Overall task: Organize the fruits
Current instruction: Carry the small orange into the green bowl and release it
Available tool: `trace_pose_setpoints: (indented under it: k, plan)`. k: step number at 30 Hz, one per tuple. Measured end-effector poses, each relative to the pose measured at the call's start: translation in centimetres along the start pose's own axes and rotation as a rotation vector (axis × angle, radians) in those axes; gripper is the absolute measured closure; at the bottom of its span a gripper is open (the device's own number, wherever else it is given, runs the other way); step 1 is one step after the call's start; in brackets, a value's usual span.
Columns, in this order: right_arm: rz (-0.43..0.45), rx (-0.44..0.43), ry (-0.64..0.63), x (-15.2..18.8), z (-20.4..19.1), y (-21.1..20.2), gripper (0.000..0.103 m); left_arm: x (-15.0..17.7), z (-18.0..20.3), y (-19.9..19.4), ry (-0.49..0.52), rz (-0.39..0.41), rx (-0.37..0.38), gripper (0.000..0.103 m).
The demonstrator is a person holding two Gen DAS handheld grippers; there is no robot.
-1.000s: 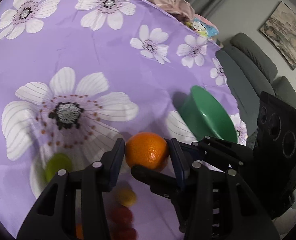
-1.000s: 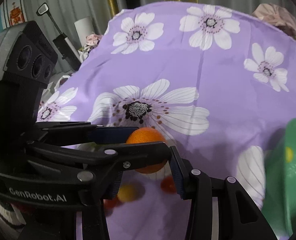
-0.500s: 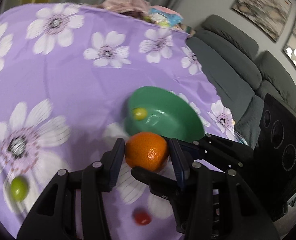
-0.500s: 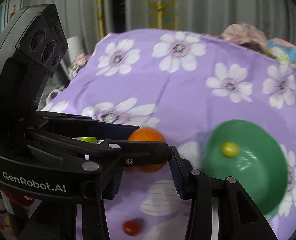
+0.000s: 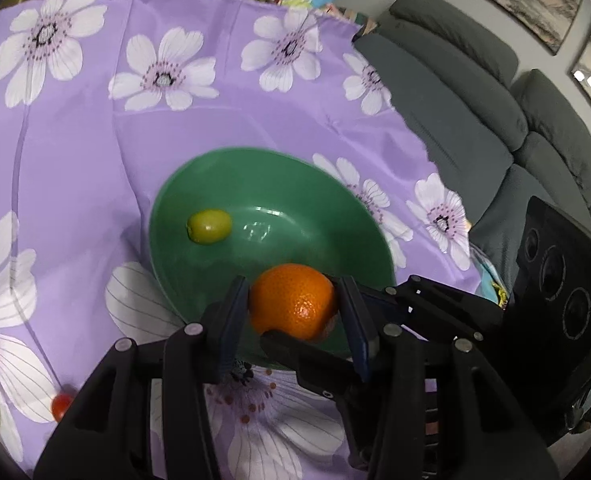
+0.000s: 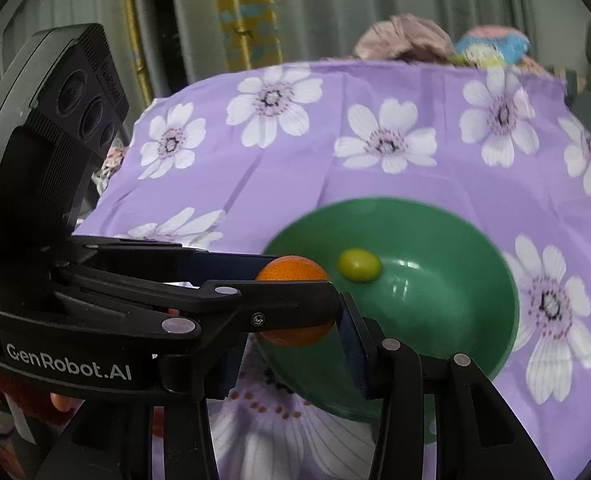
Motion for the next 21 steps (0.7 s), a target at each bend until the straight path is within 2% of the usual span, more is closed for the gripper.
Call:
trace_pose_setpoints:
  k: [4,7,11,13,17,21]
  plan:
    - [-0.034,0.0,0.026,0.7,0.6,0.6,0.058,0.4,0.0,1.3,-0.027,-0.028,-0.015,0.057]
    - [-0.02,0.012,0.002,0.5,0.4,0.1,0.058,0.1,0.1,1.2,-0.036,-0.018,-0.013,0.056]
    - [-0.002,0.038,-0.009,0.3,0.3,-0.7,0.058,-0.2,-0.2,-0.4,-0.032,0.018,-0.04,0.046]
    - [0.006,0.039,-0.006,0.3,0.3,-1.1,0.058,-0.1,-0.9,-1.6,-0.031,0.038,-0.049,0.045]
    - [0.032,0.029,-0.024,0.2,-0.2,-2.5,0.058,1.4,-4.0,-5.5,-0.033,0.097,-0.12,0.039]
    - [0.048,0.002,-0.103,0.2,-2.1,-3.7,0.058,4.6,-9.3,-9.2,-0.123,0.125,-0.221,0.039]
Point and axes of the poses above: each gripper's, at about its wrist camera, not at the fingertips, and y roughly the way its jaws point, z to its right, x to its underside, the point moved 8 cm from there along y, roughly the way its jaws point, and after that the axes turned 8 degrees about -x, right-handed, at the moved point
